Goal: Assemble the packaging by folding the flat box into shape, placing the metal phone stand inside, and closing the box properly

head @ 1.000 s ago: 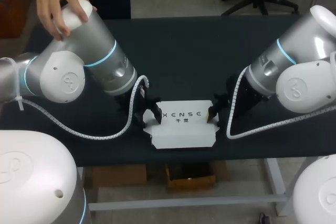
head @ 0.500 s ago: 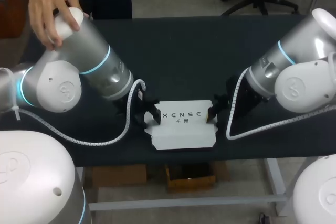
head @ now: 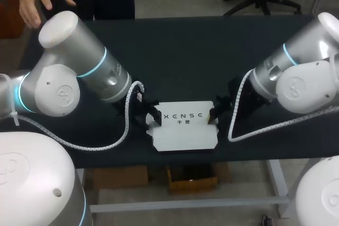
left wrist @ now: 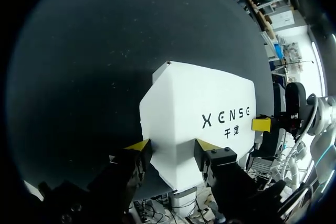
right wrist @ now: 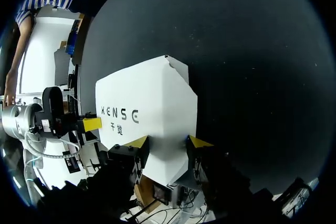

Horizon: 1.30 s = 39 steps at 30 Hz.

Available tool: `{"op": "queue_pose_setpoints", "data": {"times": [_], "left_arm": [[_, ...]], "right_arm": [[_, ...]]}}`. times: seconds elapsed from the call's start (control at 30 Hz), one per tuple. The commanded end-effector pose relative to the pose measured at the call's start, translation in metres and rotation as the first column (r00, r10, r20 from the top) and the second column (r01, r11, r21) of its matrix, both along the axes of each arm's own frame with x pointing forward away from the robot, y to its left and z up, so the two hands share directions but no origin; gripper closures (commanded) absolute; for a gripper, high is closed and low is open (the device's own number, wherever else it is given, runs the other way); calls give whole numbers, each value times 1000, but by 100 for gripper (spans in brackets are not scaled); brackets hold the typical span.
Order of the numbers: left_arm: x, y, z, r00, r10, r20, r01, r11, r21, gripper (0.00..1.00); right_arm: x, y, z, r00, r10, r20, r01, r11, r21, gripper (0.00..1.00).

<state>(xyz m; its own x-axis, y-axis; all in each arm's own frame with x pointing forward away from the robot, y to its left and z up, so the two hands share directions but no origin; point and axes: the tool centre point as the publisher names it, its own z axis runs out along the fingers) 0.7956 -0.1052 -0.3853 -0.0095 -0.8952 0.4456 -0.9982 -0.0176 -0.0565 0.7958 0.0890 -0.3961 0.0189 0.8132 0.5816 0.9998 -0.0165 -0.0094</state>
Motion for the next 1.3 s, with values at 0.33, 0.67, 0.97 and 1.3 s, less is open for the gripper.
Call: {"op": "queue_pose_setpoints", "data": {"times": [0.33, 0.67, 0.97, 1.3], "left_arm": [[1, -3, -10, 1000, -9, 0, 9, 999, -37, 45], [2, -4, -8, 1000, -8, -2, 8, 998, -59, 45], [3, -6, -7, 1000, -14, 1, 14, 997, -79, 47], [2, -7, -6, 1000, -11, -5, 10, 993, -121, 46]], "right_arm": [[0, 3, -1, 999, 16, 38, -19, 996, 88, 56], [1, 8, 3, 999, 25, 46, -30, 994, 101, 56], [1, 9, 3, 998, 31, 47, -36, 994, 105, 56], [1, 11, 2, 998, 31, 49, -36, 993, 114, 55]]}}
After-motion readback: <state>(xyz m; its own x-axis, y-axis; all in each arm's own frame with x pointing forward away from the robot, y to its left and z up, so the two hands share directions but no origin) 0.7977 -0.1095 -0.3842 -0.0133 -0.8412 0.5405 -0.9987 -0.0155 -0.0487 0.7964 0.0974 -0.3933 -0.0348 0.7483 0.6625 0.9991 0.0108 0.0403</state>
